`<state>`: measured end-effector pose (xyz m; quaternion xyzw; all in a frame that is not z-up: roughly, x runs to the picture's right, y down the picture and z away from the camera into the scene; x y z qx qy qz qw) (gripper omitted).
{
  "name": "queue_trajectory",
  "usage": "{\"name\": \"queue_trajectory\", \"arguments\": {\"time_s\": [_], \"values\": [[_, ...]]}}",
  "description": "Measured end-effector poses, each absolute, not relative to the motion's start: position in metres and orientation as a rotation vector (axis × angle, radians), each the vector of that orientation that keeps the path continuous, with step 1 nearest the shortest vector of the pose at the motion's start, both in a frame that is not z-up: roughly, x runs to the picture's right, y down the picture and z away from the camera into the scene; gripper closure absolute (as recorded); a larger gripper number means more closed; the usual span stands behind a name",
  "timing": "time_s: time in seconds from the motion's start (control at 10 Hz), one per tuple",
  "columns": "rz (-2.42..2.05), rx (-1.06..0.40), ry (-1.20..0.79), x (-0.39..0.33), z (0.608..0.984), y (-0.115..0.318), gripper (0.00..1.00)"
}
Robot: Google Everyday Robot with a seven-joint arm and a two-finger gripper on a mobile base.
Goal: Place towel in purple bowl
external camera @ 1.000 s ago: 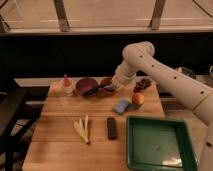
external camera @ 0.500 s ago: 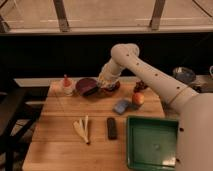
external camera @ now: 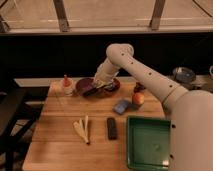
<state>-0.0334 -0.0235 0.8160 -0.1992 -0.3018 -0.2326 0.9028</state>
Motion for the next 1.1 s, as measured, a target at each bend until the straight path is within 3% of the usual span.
{"name": "queue_trajectory", "arguments": {"time_s": [0.8,1.1], "values": [[-0.607,-0.321,-0.723,-0.091,0.850,-0.051,0.97],[-0.656,-0.324,-0.757,-0.119,0.869,-0.055,0.67]]}}
